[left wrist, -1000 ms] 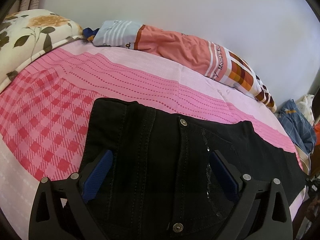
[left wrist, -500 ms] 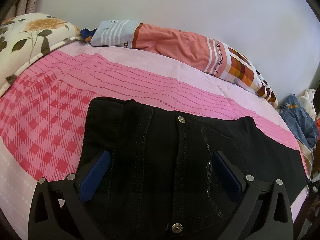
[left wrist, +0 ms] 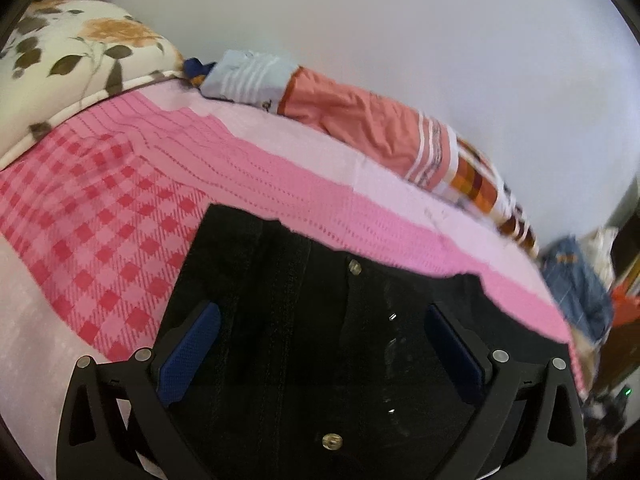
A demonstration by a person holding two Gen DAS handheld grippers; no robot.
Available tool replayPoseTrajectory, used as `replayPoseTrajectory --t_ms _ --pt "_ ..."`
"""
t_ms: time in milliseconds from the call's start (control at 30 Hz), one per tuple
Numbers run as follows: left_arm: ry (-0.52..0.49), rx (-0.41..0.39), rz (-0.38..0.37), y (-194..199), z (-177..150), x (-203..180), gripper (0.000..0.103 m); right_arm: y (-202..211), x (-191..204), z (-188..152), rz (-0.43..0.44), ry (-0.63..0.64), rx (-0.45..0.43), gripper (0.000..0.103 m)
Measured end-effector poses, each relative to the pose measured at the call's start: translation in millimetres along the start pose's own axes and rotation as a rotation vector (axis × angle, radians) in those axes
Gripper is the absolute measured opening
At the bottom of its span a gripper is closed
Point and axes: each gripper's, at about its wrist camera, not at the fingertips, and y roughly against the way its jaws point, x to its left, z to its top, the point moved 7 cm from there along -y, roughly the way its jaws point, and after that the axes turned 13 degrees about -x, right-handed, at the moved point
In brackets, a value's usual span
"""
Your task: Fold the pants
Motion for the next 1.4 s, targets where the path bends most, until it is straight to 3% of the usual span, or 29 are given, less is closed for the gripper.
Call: replayPoseTrajectory --t_ms 133,167,200,233,300,433,533,633,767,867,1067,1167,1333,1400 --pt "-0.008 0.016 -0.012 5 4 -10 0.101 -15 16 -7 0.015 0.01 0.011 0.053" --pt "-0.007 0.024 -0.021 9 3 -13 0.101 -16 16 -7 0.015 -0.001 0.007 0.027" --pt "-0.013 0.032 -0.024 11 2 -18 0.101 -19 12 -10 -0.01 -0.012 0.021 0.008" --pt "-0.02 0.036 -0.028 14 0 -22 0.101 -22 7 -14 -0.031 -0.03 0.042 0.006" --pt "-0.029 0.034 -0.043 22 -4 -30 0.101 -20 3 -15 -0.022 -0.081 0.027 0.006" --pt "-0.063 0.036 -0.076 34 -10 -51 0.101 -15 27 -9 -0.011 -0.043 0.002 0.006" --pt "-0.079 0.05 -0.109 39 -14 -64 0.101 -14 81 -5 0.027 0.093 0.009 0.006" --pt "-0.086 0.067 -0.139 42 -17 -75 0.101 -18 159 -18 0.118 0.245 0.018 0.007" --pt "-0.061 0.065 -0.165 48 -17 -82 0.101 -29 248 -72 0.266 0.35 0.096 0.007" --pt "-0.026 0.077 -0.179 48 -20 -80 0.101 -47 299 -144 0.345 0.451 0.202 0.007" --pt "0.049 0.145 -0.172 38 -40 -68 0.101 -74 329 -272 0.384 0.581 0.408 0.008" --pt "0.079 0.157 -0.173 38 -46 -64 0.101 -72 333 -297 0.4 0.591 0.433 0.008" --pt "0.084 0.167 -0.188 35 -51 -67 0.101 -64 337 -306 0.412 0.674 0.41 0.01" --pt "0.084 0.183 -0.192 32 -56 -70 0.101 -62 341 -310 0.432 0.692 0.402 0.02"
